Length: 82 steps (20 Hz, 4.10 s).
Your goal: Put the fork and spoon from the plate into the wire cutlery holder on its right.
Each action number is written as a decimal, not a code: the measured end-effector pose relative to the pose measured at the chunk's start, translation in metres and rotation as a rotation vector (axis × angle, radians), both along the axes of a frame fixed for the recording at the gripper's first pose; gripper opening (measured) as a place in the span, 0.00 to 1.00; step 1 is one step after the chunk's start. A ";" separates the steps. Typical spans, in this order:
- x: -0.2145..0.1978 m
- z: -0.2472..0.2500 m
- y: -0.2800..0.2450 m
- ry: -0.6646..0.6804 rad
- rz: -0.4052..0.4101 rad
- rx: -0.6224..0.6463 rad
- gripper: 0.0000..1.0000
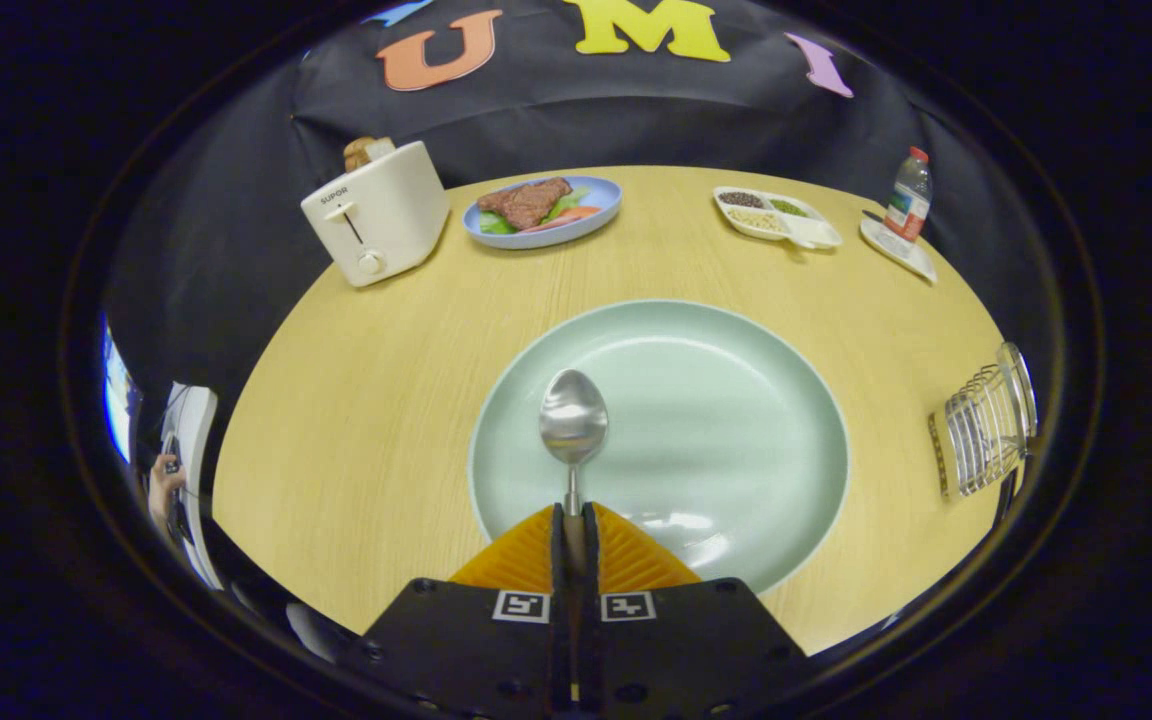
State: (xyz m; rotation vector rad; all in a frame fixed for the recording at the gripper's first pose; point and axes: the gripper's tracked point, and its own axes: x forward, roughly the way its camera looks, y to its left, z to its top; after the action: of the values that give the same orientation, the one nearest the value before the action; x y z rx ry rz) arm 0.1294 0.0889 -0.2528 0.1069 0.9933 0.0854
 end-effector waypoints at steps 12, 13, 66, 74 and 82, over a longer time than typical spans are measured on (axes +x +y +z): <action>-0.014 0.080 -0.050 -0.157 -0.020 0.036 0.04; -0.016 0.087 -0.059 -0.172 -0.028 0.038 0.04; -0.048 0.123 -0.323 -0.290 -0.298 -0.005 0.23; -0.056 0.178 -0.298 -0.459 -0.283 -0.048 0.75; -0.076 0.232 -0.255 -0.628 -0.257 -0.092 0.96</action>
State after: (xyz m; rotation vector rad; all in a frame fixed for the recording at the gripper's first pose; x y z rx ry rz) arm 0.0536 -0.1657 -0.0210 0.1129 0.3505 -0.1561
